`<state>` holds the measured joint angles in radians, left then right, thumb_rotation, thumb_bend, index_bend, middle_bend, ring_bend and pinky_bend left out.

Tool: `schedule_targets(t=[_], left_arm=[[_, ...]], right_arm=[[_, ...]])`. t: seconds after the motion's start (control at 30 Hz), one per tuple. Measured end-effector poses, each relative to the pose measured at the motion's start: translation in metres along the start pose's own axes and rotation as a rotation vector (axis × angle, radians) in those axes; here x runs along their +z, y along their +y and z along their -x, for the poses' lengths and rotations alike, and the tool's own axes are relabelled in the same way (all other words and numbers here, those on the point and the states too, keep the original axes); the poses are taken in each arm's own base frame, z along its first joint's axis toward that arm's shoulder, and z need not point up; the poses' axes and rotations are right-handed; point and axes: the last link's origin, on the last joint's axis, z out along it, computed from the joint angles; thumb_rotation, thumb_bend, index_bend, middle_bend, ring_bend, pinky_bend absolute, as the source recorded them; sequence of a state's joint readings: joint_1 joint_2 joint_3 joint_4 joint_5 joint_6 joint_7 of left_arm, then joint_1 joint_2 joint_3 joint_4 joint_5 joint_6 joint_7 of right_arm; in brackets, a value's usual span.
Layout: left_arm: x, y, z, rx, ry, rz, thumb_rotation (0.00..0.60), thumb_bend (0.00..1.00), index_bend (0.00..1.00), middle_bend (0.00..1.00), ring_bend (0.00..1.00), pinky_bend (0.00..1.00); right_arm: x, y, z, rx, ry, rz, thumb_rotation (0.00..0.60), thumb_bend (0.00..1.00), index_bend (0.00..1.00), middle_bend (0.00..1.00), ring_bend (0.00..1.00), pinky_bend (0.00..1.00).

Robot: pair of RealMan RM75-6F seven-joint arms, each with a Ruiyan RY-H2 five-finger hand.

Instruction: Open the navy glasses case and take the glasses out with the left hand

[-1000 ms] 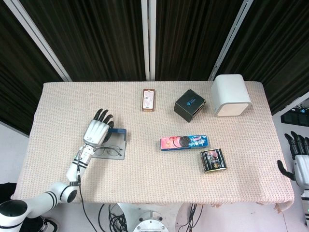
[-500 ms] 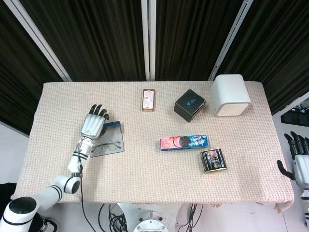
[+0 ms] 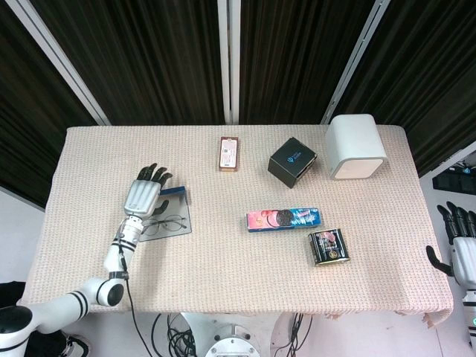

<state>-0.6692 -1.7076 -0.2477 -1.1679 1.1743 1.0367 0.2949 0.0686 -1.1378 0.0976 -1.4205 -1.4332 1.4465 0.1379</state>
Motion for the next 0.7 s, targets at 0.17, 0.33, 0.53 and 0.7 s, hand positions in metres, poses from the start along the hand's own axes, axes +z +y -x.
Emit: schedule_targets(t=[0.17,0.33,0.53,0.7], left_arm=[[-0.032,0.014,-0.012,-0.038,-0.036,0.004,0.600,0.35,0.34,0.24,0.10,0.19],[-0.066,0.018,-0.018,-0.014,-0.075,-0.019,0.600,0.35,0.35,0.26,0.13,0.19],[-0.087,0.014,-0.007,0.004,-0.098,-0.074,0.600,0.34,0.35,0.26,0.13,0.19],[-0.085,0.012,0.003,0.012,-0.094,-0.093,0.600,0.34,0.35,0.26,0.13,0.19]], right_arm=[[-0.002,-0.002,-0.003,0.003,0.013,-0.010,0.600,0.30,0.00,0.00,0.00,0.00],[-0.005,-0.005,-0.004,0.007,0.014,-0.020,0.600,0.30,0.00,0.00,0.00,0.00],[-0.008,-0.008,-0.009,0.017,0.033,-0.036,0.600,0.30,0.00,0.00,0.00,0.00],[-0.010,-0.006,-0.009,0.019,0.030,-0.033,0.600,0.30,0.00,0.00,0.00,0.00]])
